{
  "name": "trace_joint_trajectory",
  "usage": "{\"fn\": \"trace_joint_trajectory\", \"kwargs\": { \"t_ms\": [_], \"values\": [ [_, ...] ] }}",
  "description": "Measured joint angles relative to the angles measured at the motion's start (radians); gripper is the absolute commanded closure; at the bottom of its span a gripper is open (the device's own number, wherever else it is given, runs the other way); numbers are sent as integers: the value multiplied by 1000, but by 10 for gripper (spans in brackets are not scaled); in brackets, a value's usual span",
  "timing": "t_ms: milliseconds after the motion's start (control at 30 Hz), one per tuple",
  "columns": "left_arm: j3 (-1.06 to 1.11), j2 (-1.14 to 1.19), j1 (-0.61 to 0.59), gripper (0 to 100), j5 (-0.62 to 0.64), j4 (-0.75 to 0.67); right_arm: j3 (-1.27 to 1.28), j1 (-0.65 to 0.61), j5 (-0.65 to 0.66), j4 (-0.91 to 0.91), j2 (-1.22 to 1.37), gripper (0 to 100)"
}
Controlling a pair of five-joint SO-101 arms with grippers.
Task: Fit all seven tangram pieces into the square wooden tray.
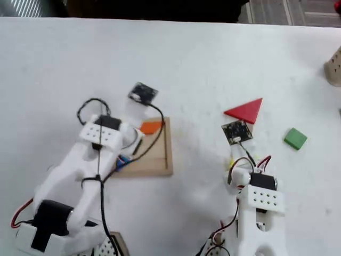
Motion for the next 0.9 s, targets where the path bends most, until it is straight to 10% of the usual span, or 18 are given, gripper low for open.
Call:
{"fn": "trace_joint_trajectory", "kwargs": {
  "t_ms": [900],
  "values": [
    [87, 14, 11, 976, -11, 3, 0, 0, 0, 0, 0, 978]
  ]
}}
